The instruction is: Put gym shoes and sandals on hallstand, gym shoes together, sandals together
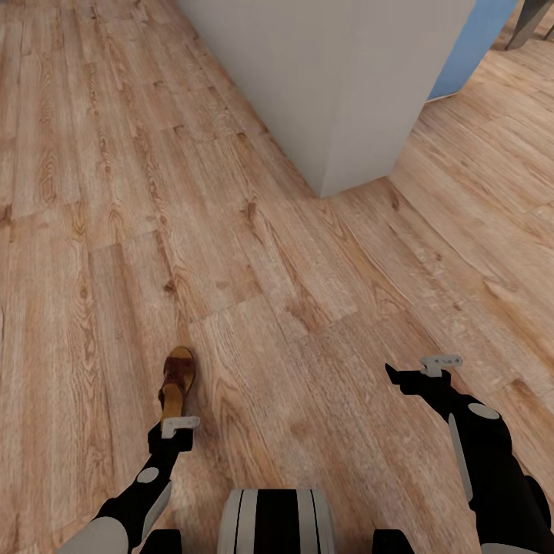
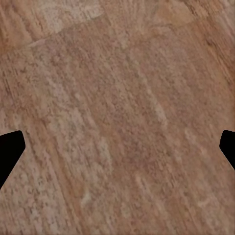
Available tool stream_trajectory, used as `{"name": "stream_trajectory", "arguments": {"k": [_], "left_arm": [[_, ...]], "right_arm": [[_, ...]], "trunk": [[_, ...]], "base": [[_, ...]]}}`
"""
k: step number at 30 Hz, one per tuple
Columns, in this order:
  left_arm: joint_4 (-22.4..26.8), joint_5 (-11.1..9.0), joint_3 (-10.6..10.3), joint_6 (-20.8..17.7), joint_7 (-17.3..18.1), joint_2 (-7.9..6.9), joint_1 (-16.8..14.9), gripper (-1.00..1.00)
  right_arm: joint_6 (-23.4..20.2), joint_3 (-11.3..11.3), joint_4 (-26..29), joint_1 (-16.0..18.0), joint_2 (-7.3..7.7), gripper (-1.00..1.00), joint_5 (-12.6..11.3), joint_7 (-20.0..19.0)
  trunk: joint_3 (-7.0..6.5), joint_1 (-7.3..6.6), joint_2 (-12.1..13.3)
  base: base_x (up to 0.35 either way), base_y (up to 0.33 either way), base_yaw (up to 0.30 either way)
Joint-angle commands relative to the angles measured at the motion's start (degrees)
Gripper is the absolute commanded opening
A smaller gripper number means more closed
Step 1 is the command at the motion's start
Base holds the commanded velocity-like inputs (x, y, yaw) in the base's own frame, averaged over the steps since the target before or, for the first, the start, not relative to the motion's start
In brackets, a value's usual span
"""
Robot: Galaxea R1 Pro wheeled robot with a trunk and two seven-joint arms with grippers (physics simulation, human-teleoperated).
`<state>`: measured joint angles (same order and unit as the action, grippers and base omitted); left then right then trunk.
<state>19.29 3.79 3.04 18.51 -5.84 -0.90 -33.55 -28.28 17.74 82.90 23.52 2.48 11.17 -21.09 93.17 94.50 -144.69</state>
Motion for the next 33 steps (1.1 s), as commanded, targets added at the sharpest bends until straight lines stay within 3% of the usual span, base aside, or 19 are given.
{"name": "stream_trajectory", "arguments": {"k": [1, 30, 33], "left_arm": [[0.0, 0.7, 0.2, 0.1, -0.2, 0.03, 0.0, -1.0], [1.6, 0.7, 0.0, 0.2, -0.1, 0.27, 0.1, -1.0], [1.6, 0.7, 0.0, 0.1, -0.1, 0.28, 0.1, -1.0]], "right_arm": [[-0.2, 0.1, 0.1, 0.0, -0.01, 1.0, 0.6, -0.5], [-0.1, 0.0, 0.0, 0.0, -0.02, 1.0, 0.6, -0.5], [-0.1, 0.0, 0.0, 0.0, -0.03, 1.0, 0.6, -0.6]], "trunk": [[0.03, -0.01, 0.0], [0.03, -0.01, 0.0], [-0.64, -0.09, 0.0]], "base": [[0.0, 0.0, 0.0], [0.0, 0.0, 0.0], [0.0, 0.0, 0.0]]}}
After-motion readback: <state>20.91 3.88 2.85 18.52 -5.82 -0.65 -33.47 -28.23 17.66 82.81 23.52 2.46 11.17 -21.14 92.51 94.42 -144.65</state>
